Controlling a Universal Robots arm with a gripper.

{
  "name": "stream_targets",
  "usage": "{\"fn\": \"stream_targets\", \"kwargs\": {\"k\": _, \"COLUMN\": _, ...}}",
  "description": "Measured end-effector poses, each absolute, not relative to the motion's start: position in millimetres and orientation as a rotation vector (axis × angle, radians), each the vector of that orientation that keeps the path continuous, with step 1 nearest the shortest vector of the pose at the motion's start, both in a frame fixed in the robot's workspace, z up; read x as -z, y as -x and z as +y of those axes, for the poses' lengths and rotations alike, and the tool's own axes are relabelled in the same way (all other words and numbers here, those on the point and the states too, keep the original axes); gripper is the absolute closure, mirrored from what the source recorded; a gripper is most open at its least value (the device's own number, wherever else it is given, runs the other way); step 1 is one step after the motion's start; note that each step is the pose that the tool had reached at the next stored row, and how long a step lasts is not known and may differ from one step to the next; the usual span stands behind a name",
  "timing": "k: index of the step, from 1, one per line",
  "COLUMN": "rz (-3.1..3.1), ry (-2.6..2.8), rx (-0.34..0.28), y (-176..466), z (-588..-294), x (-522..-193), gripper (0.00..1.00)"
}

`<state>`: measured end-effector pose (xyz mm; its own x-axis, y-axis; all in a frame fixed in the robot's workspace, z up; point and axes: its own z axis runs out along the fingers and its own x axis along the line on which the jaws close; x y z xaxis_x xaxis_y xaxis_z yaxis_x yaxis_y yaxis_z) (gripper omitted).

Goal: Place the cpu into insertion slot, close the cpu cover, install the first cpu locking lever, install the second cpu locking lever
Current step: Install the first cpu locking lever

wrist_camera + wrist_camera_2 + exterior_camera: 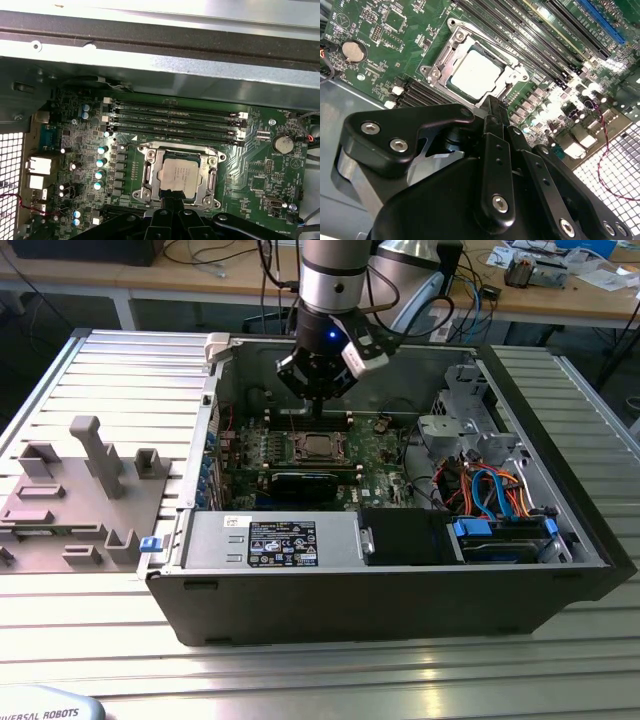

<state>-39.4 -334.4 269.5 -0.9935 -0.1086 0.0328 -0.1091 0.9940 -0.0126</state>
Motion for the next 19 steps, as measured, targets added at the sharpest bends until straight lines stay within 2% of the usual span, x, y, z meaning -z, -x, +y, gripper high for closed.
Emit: {"fn": "stream_targets", "kwargs": {"k": 19, "rz": -3.105, "ry": -0.170, "rx": -0.022, "y": 45.7, "z": -334.4, "x": -268.2, "gripper": 0.89}}
